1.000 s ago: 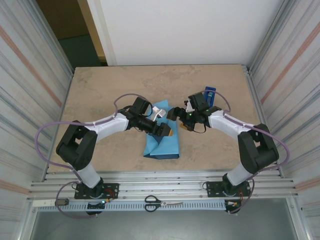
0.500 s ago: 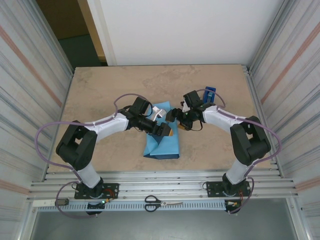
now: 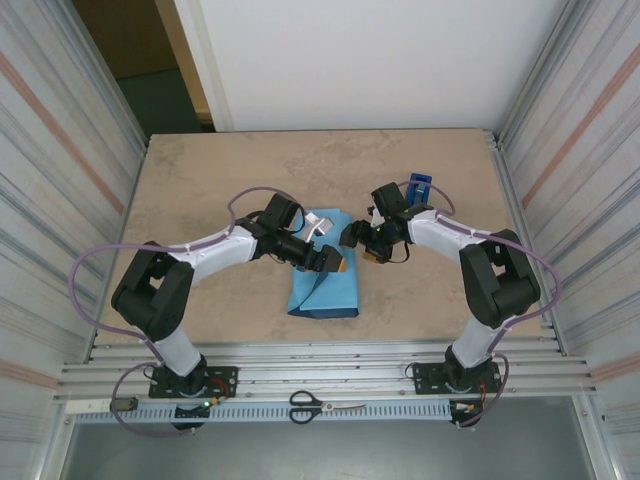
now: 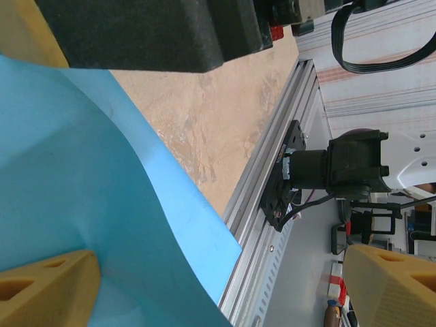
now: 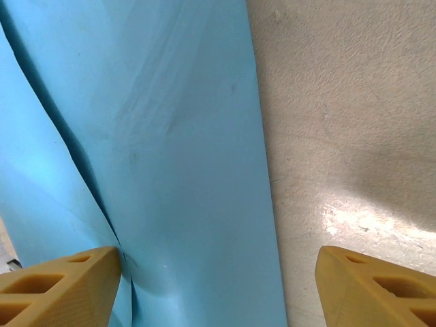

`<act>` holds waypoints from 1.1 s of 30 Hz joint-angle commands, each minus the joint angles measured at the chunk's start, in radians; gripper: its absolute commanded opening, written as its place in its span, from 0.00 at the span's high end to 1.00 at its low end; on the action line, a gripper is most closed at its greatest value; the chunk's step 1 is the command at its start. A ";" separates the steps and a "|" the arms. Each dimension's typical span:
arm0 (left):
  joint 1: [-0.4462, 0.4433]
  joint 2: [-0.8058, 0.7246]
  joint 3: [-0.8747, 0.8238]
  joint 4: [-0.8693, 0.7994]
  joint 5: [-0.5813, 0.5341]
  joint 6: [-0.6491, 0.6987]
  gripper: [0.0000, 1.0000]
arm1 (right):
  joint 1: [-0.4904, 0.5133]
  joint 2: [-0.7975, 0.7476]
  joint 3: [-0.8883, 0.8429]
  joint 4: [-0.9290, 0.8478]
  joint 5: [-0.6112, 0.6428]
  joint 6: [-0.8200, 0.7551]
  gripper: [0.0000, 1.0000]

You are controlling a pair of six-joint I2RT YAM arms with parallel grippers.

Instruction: Wrap the gift box in paper

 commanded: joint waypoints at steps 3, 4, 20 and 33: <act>0.001 0.098 -0.061 -0.032 -0.156 0.042 0.08 | 0.007 -0.008 0.017 -0.080 0.046 -0.049 0.25; 0.000 0.098 -0.061 -0.032 -0.154 0.043 0.08 | 0.009 -0.024 0.018 -0.061 0.031 -0.050 0.23; 0.001 0.099 -0.062 -0.039 -0.137 0.059 0.12 | 0.038 0.072 0.016 0.040 -0.054 0.010 0.10; 0.002 0.028 -0.001 -0.080 -0.131 0.033 0.11 | 0.041 0.055 -0.101 0.095 -0.020 0.008 0.31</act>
